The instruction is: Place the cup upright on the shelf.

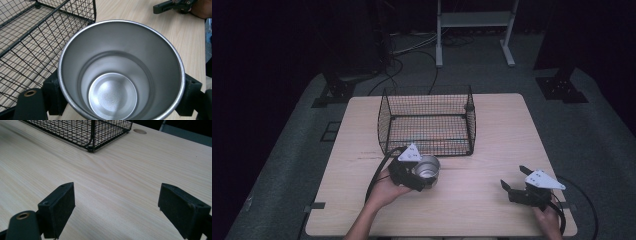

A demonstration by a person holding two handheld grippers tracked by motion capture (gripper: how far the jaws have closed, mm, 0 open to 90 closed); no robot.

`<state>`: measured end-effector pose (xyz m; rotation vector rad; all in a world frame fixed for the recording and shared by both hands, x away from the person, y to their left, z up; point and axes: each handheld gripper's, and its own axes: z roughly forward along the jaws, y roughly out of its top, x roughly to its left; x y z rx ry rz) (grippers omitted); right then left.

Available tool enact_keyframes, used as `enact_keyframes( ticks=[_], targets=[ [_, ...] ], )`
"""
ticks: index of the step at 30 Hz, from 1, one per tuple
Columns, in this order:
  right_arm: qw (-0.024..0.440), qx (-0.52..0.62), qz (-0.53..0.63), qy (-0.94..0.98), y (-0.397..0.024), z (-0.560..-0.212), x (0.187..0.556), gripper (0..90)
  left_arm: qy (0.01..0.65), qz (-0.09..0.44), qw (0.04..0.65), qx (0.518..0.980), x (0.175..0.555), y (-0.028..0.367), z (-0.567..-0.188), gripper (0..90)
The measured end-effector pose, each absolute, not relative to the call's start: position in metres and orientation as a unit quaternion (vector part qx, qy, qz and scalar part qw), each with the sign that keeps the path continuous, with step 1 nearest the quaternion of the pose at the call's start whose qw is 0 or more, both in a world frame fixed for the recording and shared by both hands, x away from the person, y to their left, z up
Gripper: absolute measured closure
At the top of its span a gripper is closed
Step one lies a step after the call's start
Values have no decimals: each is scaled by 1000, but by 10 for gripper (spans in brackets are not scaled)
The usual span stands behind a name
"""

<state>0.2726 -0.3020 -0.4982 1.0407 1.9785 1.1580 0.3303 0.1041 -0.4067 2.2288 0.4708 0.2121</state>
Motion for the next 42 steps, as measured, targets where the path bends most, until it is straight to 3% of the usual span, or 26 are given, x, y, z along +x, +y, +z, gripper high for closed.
enact_keyframes(
  ticks=[15, 42],
  targets=[
    [306, 392, 441, 747, -302, -498, 273, 134, 175, 83, 406, 893, 338, 93, -391, 179],
    [305, 394, 446, 743, -304, -498, 273, 134, 160, 104, 400, 897, 373, 77, -329, 179]
  ],
)
